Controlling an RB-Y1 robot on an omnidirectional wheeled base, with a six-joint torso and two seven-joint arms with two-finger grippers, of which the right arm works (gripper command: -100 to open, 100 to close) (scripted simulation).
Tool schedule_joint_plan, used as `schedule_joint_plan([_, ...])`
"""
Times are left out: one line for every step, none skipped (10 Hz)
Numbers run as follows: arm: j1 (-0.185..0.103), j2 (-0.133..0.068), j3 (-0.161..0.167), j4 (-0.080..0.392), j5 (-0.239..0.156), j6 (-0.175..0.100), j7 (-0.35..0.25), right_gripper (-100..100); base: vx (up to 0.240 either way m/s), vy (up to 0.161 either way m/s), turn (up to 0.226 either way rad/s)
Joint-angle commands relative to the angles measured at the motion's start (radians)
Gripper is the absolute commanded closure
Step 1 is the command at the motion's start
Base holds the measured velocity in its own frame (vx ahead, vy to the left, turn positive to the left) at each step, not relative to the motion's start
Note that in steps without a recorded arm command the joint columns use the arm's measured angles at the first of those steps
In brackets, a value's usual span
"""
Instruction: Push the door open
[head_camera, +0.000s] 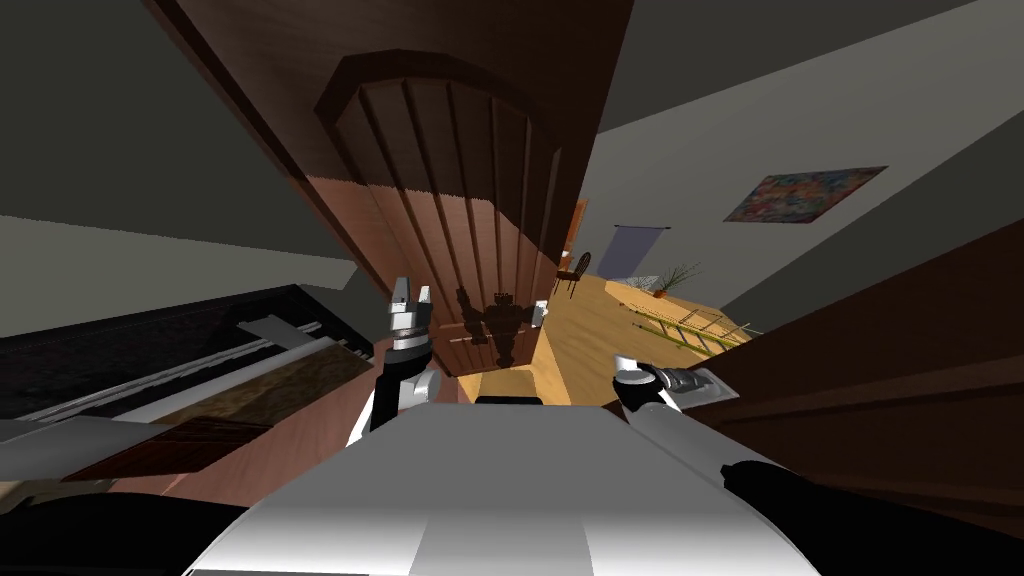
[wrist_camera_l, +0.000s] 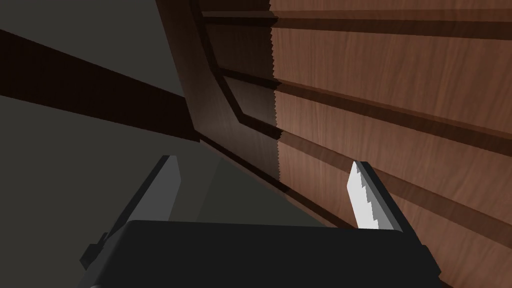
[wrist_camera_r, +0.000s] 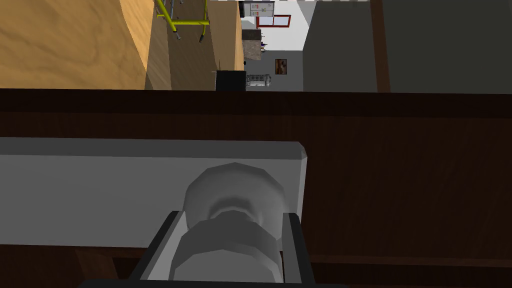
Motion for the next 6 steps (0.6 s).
schedule_joint_plan([-0.003,-0.002,-0.03,-0.025,-0.01,-0.014,0.025,100,0.042,-0.213,0.048])
schedule_joint_plan([-0.003,-0.002,-0.03,-0.011,-0.01,-0.014,0.025,100,0.015,-0.161,0.023])
schedule_joint_plan([-0.003,-0.002,-0.03,-0.025,-0.01,-0.014,0.025,100,0.015,-0.071,-0.008])
schedule_joint_plan([-0.006,-0.005,-0.06,-0.029,-0.019,-0.033,0.043,100,0.039,-0.152,0.038])
schedule_joint_plan([-0.005,0.0,-0.046,-0.024,-0.015,-0.022,0.035,100,0.02,-0.091,0.011])
schedule_joint_plan([-0.004,-0.005,-0.074,-0.028,-0.023,-0.045,0.047,100,0.033,-0.12,0.011])
